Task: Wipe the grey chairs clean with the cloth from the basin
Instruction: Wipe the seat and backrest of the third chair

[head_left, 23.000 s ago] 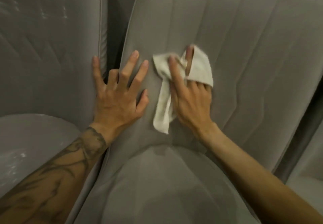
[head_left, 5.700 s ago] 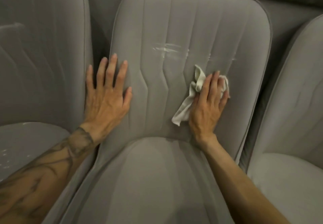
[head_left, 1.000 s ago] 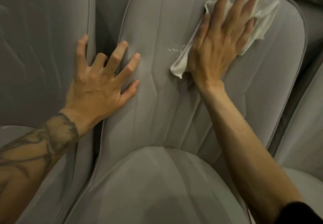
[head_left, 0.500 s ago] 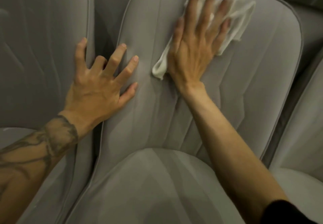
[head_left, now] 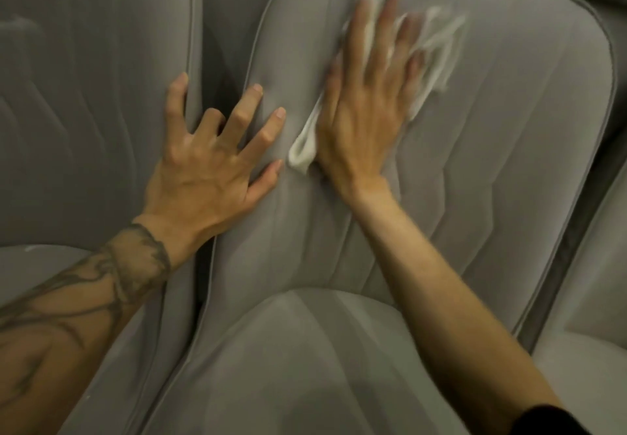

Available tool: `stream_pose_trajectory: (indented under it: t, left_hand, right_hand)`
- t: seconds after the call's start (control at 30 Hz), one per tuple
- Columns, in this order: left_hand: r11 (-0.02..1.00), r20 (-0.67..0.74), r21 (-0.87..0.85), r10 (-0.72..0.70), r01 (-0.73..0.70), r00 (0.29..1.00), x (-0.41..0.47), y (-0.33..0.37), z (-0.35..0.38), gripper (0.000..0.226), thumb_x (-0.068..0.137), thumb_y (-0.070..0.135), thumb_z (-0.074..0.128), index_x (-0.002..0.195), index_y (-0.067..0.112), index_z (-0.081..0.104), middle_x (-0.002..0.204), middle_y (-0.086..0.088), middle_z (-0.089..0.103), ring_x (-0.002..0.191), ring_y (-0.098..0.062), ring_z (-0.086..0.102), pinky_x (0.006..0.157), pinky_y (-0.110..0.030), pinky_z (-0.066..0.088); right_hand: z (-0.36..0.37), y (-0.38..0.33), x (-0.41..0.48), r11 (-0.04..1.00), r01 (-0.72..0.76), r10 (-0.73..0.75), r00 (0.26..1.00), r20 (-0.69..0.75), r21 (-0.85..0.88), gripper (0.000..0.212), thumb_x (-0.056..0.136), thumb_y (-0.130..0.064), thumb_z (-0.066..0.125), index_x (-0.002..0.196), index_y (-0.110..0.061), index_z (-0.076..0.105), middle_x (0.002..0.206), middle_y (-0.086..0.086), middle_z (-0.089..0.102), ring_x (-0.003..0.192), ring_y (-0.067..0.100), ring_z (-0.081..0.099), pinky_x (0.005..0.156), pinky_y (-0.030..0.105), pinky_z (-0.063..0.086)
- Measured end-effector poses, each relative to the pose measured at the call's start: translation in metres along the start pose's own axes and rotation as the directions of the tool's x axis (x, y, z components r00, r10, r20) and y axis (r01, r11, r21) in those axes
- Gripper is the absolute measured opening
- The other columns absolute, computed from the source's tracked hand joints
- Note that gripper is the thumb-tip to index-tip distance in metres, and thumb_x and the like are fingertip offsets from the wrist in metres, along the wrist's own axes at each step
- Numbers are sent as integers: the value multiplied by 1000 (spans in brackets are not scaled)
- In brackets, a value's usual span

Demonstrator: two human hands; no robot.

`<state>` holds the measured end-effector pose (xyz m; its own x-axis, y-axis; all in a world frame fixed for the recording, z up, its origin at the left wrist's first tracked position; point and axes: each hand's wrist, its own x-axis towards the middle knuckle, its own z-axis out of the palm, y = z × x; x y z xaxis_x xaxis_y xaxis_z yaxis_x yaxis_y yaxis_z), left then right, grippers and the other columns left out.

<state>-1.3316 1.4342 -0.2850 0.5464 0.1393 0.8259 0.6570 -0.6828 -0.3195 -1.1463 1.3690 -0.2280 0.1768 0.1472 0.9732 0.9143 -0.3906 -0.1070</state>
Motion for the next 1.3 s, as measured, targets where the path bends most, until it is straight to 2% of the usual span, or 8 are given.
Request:
stream_pose_trajectory:
  t: [0.17,0.3,0.4,0.67,0.77,0.9,1.1,1.3]
  left_hand:
    - [1000,-7,-12,-4,3,1000,-1,0,-1,53,110,36,38,159,15,39,160,-19,44,93,-42,62,121,-73,20]
    - [999,-13,-32,-4,3,1000,-1,-2,1,53,109,35,39,158,16,40,159,-19,44,91,-42,61,120,-73,20]
    - [999,-16,-36,-10,10,1000,-1,-2,2,52,109,35,39,158,16,40,160,-19,43,91,-41,61,121,-73,18]
    - [999,6,-41,-11,11,1000,-2,-1,-1,52,109,35,39,157,15,42,160,-19,43,93,-42,61,120,-73,20]
    - [999,-6,-37,-9,9,1000,-1,-1,-1,52,109,35,39,157,15,43,159,-19,45,93,-42,61,121,-73,20]
    - [999,4,-30,-13,13,1000,-2,-3,1,53,110,36,37,158,16,38,160,-19,42,94,-42,60,121,-73,19]
    - [1000,-1,-24,0,0,1000,-1,-3,1,53,111,38,37,159,16,38,160,-19,42,95,-41,61,121,-73,20]
    - [999,-26,-37,3,-4,1000,0,-4,1,51,109,34,41,156,15,44,157,-20,47,91,-42,61,120,-74,20]
  right_hand:
    - [-28,-4,-104,982,167,-186,921,344,84,60,112,-39,28,165,-26,2,173,6,13,162,25,8,131,43,6]
    - [-21,54,-20,985,155,-143,979,142,-74,50,113,-35,37,162,-27,28,169,10,28,159,26,22,130,44,10]
    - [-15,68,4,988,84,-81,996,29,-130,53,113,-37,30,164,-24,24,171,10,21,160,28,16,131,47,7]
    - [-43,55,-182,991,125,-100,929,355,-48,63,111,-30,40,166,-29,7,172,6,20,161,24,16,129,49,20]
    - [-30,63,-117,989,86,-60,976,211,-118,64,109,-26,44,165,-28,14,171,11,24,162,22,10,130,42,7]
    - [-7,50,-37,981,-135,134,991,-13,-138,55,112,-38,28,164,-27,17,171,11,20,160,33,14,129,53,8]
    - [-21,-11,-136,996,23,-47,954,297,83,58,110,-40,22,164,-30,3,172,6,18,161,26,10,130,48,7]
    - [4,-7,8,998,-55,56,998,-21,28,51,110,-32,35,159,-19,36,167,12,34,157,31,26,129,49,11]
